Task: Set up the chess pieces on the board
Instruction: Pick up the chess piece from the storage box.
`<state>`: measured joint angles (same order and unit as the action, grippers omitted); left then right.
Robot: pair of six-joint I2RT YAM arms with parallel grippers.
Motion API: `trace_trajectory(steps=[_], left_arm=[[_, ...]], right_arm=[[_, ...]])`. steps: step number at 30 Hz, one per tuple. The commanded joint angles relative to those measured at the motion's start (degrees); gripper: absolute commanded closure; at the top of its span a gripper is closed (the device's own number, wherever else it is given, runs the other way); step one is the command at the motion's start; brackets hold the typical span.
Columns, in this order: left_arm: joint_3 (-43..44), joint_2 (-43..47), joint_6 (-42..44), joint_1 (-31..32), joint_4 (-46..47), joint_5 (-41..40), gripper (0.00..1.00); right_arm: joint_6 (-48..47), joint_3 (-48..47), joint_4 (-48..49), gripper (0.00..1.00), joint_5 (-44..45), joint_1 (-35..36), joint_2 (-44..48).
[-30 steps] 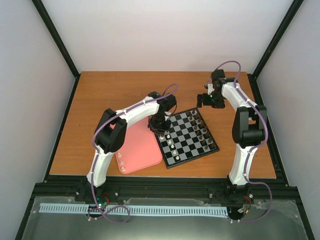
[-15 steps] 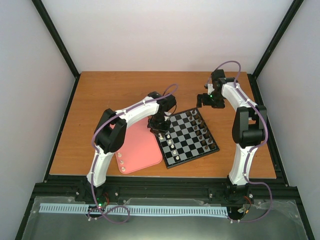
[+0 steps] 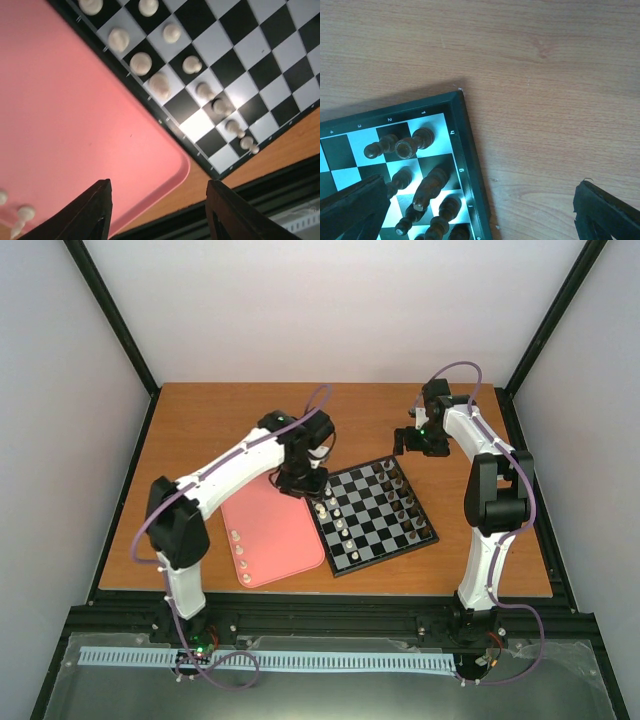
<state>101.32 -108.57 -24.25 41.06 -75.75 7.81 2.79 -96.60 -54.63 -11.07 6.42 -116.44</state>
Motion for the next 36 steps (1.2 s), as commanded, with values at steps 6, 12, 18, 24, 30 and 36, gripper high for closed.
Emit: trace_trajectory(steps=[6,12,18,24,30,36], left_arm=[[-13.4,11.9,-0.5,-12.0,1.1,-4.4,0.33],[-22.8,16.9,0.2,-19.6,4.9,-5.4,0.28],[-31.8,21.1,0.4,-25.2,7.0,-4.9,0.28],[-40.1,24.7,-0.7,-28.2,10.4,-2.9,0.33],[-46.4,22.8,-1.7,-28.5,16.8,-0.6,0.44],[-48.7,20.4,-1.9,-28.5,20.7,0.0,0.51]], right_arm=[[0.7,1.0,-0.1,0.0,2.4,-0.4,2.7],[1.3,1.2,-0.1,0.0,3.2,-0.4,3.9],[1.3,1.6,0.2,0.0,3.5,-0.3,3.0],[1.1,2.4,0.4,0.0,3.7,0.6,1.9],[0.9,2.0,-0.1,0.0,4.0,1.7,1.0],[0.6,1.3,-0.7,0.0,4.4,2.1,0.7]])
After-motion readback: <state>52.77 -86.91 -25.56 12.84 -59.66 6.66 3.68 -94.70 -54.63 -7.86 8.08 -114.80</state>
